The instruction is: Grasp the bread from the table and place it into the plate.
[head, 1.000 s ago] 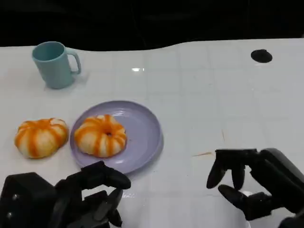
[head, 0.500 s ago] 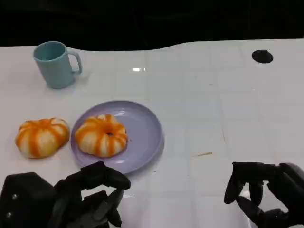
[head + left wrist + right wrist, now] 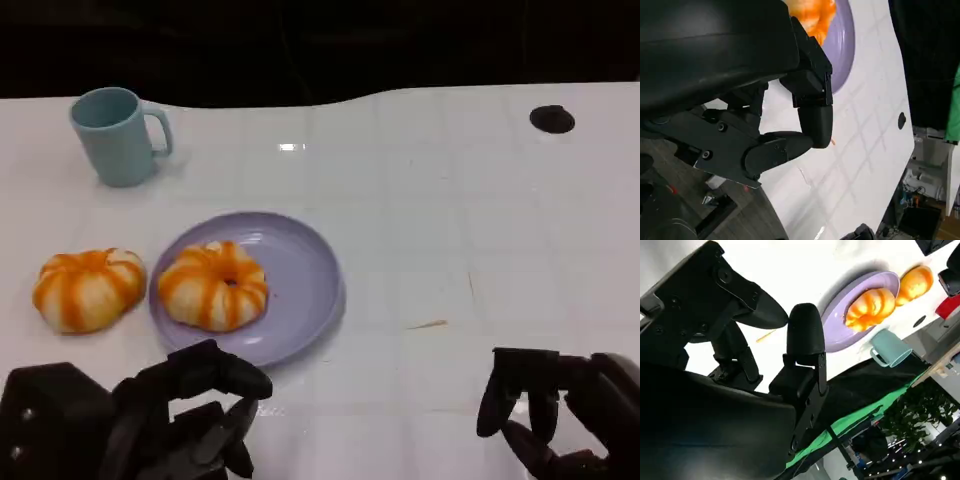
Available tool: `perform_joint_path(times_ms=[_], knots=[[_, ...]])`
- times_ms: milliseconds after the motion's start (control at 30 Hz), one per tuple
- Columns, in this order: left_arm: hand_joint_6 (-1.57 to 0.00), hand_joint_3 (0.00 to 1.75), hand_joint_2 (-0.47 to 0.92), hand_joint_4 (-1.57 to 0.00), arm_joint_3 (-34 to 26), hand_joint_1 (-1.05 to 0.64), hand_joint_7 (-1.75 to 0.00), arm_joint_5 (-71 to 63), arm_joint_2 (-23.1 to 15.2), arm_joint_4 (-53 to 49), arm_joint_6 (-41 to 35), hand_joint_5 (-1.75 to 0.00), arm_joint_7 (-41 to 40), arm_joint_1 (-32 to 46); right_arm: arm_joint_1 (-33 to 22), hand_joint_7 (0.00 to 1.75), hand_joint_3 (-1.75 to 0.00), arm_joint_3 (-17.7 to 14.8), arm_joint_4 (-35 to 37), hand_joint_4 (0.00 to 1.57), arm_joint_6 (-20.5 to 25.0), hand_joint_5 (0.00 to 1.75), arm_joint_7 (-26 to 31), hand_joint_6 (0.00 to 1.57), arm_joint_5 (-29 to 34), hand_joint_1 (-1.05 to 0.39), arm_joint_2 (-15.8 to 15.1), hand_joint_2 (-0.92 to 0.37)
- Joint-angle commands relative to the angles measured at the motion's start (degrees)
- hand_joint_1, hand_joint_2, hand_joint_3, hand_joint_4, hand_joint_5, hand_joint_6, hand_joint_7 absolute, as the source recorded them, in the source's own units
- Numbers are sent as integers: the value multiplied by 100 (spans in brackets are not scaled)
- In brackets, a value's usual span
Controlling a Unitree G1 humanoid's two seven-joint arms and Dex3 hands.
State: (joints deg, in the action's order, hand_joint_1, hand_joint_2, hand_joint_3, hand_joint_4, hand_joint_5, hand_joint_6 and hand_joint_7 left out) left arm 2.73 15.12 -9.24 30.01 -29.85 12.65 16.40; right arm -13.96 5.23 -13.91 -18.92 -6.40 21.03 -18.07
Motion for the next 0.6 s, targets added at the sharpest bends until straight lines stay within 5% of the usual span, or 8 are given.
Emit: perform_joint_path(times_ms=[33,600], knots=[[-61,72,81,-67,-7,-31,-134,-53,-116,22,58,-175,43,51,45,145,-137,2,118,85,-65,175,83,79,56,-6,-15,-28],[-59,75,80,-66,-122,-27,-136,35,-162,-77,96,-175,123,74,203,137,-142,208,340,88,-112,175,166,86,226,-4,101,-21]])
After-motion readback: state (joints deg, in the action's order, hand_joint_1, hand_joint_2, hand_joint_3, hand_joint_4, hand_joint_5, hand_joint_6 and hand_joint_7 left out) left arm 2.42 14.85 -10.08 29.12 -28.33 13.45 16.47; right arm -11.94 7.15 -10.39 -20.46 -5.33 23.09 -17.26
